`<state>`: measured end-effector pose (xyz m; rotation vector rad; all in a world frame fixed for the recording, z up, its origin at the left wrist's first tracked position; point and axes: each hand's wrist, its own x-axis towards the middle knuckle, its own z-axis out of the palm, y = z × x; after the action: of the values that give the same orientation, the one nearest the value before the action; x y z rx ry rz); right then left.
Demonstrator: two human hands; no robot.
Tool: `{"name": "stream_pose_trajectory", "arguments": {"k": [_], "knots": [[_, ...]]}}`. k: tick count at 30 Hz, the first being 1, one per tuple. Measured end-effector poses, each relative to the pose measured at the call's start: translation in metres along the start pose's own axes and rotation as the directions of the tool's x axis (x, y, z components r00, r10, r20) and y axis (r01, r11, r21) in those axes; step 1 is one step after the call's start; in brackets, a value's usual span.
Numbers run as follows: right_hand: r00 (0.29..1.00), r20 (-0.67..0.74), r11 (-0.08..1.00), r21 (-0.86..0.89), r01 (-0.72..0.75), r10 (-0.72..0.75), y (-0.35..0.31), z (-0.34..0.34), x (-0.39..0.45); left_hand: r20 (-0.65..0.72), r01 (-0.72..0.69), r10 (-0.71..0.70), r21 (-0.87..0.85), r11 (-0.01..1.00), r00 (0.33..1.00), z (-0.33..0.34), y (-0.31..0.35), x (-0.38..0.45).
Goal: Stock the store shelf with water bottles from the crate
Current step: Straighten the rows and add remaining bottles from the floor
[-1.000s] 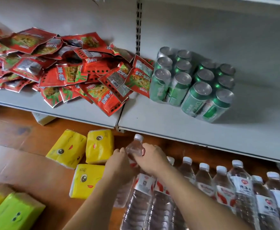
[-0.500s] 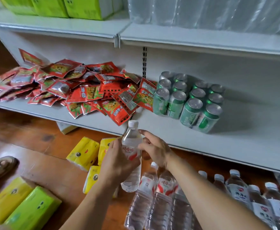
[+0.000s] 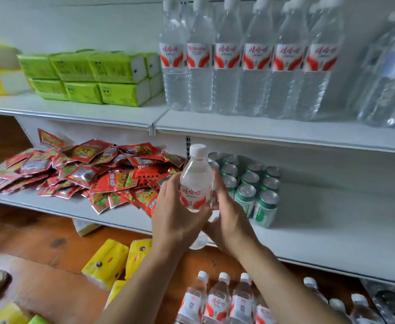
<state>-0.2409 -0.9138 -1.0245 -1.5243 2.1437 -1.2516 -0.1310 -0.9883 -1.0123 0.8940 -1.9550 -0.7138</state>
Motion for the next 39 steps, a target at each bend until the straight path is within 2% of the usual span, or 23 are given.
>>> {"name": "stream_pose_trajectory", "arguments": {"k": [4,8,14,23,26,29,34,37,39], "knots": [[0.988,-0.111,0.990,0.081,0.117,-0.107,-0.033,-0.030,0.024,-0.132,-0.083,0.079,-0.024,0.996,0.988,-0.015,0.035,0.029],[0.961,-0.195,0.974,0.070,0.215,-0.198,-0.064,-0.063,0.054,-0.255,-0.145,0.117,-0.096,0.985,0.960,-0.027,0.071,0.061],[0.935,-0.252,0.966,0.007,0.260,-0.250,-0.108,-0.094,0.103,-0.294,-0.223,0.170,-0.157,0.962,0.940,-0.043,0.107,0.121],[0.952,-0.232,0.979,-0.012,0.204,-0.201,-0.121,-0.082,0.163,-0.216,-0.202,0.164,-0.170,0.965,0.963,-0.042,0.093,0.183],[0.960,-0.220,0.984,0.019,0.180,-0.171,-0.119,-0.072,0.179,-0.204,-0.185,0.158,-0.119,0.976,0.966,-0.042,0.081,0.198],[0.973,-0.174,0.985,-0.104,0.137,-0.153,-0.110,-0.062,0.187,-0.161,-0.158,0.152,-0.020,0.987,0.975,-0.042,0.063,0.210],[0.982,-0.154,0.989,-0.119,0.086,-0.104,-0.094,-0.039,0.192,-0.103,-0.129,0.132,0.037,0.991,0.986,-0.046,0.038,0.226],[0.980,-0.165,0.983,-0.160,0.089,-0.115,-0.095,-0.031,0.202,-0.031,-0.150,0.149,-0.066,0.986,0.988,-0.044,0.032,0.234],[0.978,-0.161,0.980,-0.173,0.102,-0.130,-0.095,-0.027,0.206,0.020,-0.111,0.115,-0.143,0.983,0.993,-0.041,0.032,0.235]]}}
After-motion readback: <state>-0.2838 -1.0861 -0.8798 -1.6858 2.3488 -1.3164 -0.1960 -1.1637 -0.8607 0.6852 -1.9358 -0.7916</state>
